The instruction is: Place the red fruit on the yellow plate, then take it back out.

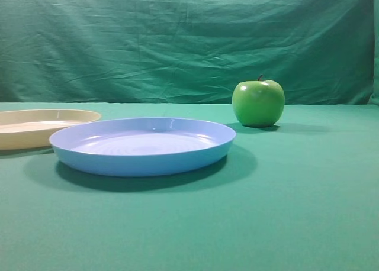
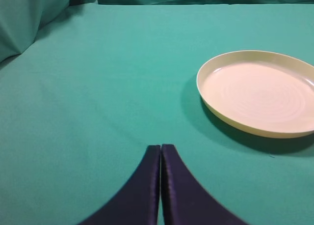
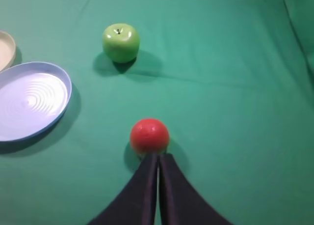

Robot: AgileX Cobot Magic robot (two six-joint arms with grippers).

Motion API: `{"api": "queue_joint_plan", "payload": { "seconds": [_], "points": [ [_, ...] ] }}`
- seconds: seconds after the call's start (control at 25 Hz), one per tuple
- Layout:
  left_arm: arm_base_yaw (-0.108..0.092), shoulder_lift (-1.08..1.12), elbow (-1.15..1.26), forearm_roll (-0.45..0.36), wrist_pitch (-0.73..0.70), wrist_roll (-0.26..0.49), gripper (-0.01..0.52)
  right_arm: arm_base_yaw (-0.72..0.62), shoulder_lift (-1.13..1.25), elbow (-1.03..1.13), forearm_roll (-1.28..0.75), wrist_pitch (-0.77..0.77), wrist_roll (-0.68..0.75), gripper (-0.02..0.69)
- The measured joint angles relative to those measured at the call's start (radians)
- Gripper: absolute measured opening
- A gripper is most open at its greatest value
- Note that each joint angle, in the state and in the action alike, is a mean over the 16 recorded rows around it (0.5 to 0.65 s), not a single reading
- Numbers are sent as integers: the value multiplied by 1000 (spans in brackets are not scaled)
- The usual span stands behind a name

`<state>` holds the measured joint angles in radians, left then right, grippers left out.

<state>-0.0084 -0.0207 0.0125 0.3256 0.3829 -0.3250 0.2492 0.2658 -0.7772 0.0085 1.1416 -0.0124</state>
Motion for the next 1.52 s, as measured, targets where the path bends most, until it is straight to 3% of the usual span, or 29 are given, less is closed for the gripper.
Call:
{"api": "queue_joint_plan", "payload": {
  "seconds": [0.32, 1.04, 1.52],
  "points": [
    [0, 0, 0, 0, 0, 0, 0, -92, -131, 56, 19, -94, -12, 0],
    [0, 0, 0, 0, 0, 0, 0, -197, -277, 619, 47, -746, -90, 0],
    [0, 0, 0, 0, 0, 0, 0, -198, -277, 798, 43, -799, -91, 0]
  ]
}}
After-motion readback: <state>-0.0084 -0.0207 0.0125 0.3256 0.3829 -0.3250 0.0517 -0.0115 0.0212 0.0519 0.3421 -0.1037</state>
